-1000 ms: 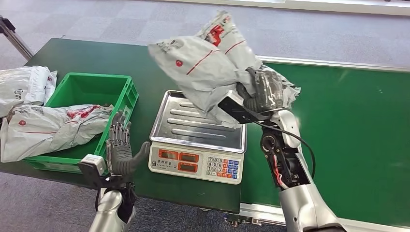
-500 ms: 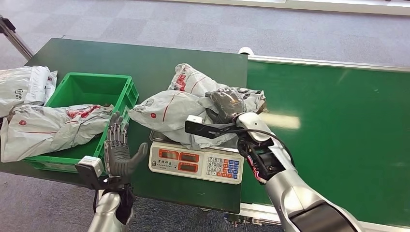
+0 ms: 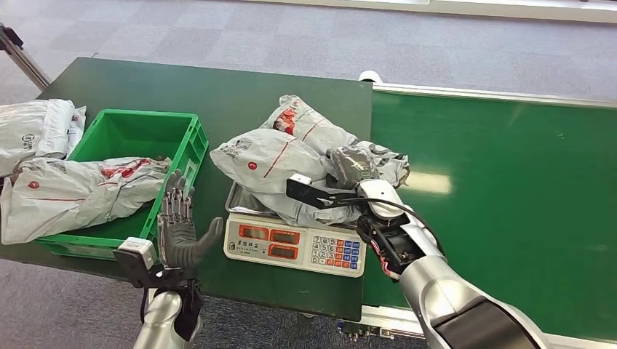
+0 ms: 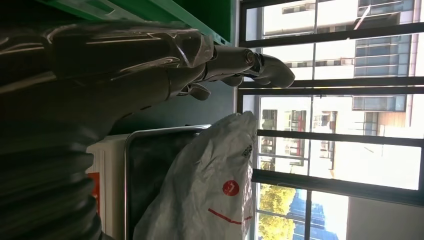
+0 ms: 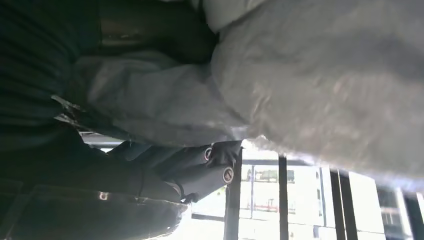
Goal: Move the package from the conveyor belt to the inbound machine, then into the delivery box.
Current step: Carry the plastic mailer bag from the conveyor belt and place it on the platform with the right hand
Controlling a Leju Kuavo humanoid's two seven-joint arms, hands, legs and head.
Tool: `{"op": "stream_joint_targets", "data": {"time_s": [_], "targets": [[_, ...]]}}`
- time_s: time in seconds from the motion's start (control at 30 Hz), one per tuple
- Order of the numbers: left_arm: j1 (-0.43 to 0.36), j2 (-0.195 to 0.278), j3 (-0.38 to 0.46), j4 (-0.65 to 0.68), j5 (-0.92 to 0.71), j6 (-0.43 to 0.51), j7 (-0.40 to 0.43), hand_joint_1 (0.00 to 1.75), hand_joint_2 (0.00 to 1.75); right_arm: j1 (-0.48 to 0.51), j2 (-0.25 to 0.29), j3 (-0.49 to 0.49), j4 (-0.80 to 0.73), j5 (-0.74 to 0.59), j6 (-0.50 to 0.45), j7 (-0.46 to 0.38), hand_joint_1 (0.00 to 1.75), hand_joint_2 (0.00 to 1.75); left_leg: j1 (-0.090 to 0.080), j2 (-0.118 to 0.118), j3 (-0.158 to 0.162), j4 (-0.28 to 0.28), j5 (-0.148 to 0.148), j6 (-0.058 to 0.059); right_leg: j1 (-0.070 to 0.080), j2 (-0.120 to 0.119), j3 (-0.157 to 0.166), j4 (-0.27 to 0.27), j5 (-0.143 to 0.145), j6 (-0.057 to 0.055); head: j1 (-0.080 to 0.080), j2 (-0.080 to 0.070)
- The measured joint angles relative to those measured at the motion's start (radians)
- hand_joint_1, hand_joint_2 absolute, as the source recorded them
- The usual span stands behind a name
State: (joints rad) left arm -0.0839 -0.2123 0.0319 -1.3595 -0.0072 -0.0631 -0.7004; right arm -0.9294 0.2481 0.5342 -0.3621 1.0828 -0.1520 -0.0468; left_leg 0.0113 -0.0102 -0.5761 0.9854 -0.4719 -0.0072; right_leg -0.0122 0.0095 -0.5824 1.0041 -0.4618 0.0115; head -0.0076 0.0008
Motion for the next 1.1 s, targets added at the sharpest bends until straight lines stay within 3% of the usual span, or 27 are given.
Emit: {"op": "stream_joint_targets", "data": {"time_s": [0.13,0.23,0.33,0.43,0.7,0.9,1.1], "targets": [[0.000,0.001,-0.003,0.002,0.003,0.002,0.000,0.00,1.75,-0.005,-0.002,-0.044,-0.007,-0.145,-0.054,-0.120,0.00,1.75,0.000,0.000,0.000,0.000,0.000,0.000,0.000,0.000,0.000,0.000,0.000,0.000,0.000,0.000],[0.000,0.002,-0.002,0.004,0.009,0.004,0.000,0.00,1.75,0.008,0.000,-0.107,-0.033,-0.315,-0.056,-0.287,0.00,1.75,0.000,0.000,0.000,0.000,0.000,0.000,0.000,0.000,0.000,0.000,0.000,0.000,0.000,0.000],[0.000,0.002,0.001,0.007,0.009,0.009,0.000,0.00,1.75,0.080,0.014,-0.187,-0.078,-0.493,-0.054,-0.478,0.00,1.75,0.000,0.000,0.000,0.000,0.000,0.000,0.000,0.000,0.000,0.000,0.000,0.000,0.000,0.000],[0.000,0.002,0.002,0.008,0.002,0.014,0.000,0.00,1.75,0.181,0.035,-0.245,-0.118,-0.577,-0.054,-0.580,0.00,1.75,0.000,0.000,0.000,0.000,-0.001,0.000,0.000,0.000,0.000,0.000,0.000,0.000,0.000,0.000],[-0.007,-0.001,-0.002,0.017,-0.006,0.017,0.000,0.00,1.75,0.402,0.064,-0.302,-0.291,-0.786,-0.037,-0.650,0.00,1.75,0.000,0.000,0.000,0.000,-0.001,0.000,0.000,0.000,-0.001,0.000,-0.001,0.000,0.000,0.000],[-0.025,-0.003,-0.013,0.035,-0.007,0.019,0.000,0.00,1.75,0.588,0.035,-0.253,-0.587,-0.900,-0.187,-0.654,0.00,1.75,0.000,0.000,0.000,0.000,-0.001,0.000,0.000,0.000,-0.001,0.000,-0.001,0.000,0.000,0.000],[-0.030,-0.003,-0.017,0.048,-0.007,0.019,0.000,0.00,1.75,0.681,0.007,-0.243,-0.784,-0.914,-0.215,-0.655,0.00,1.75,0.000,0.002,0.000,0.000,-0.001,0.000,0.000,0.001,-0.001,0.000,-0.001,0.000,0.000,0.000]]}}
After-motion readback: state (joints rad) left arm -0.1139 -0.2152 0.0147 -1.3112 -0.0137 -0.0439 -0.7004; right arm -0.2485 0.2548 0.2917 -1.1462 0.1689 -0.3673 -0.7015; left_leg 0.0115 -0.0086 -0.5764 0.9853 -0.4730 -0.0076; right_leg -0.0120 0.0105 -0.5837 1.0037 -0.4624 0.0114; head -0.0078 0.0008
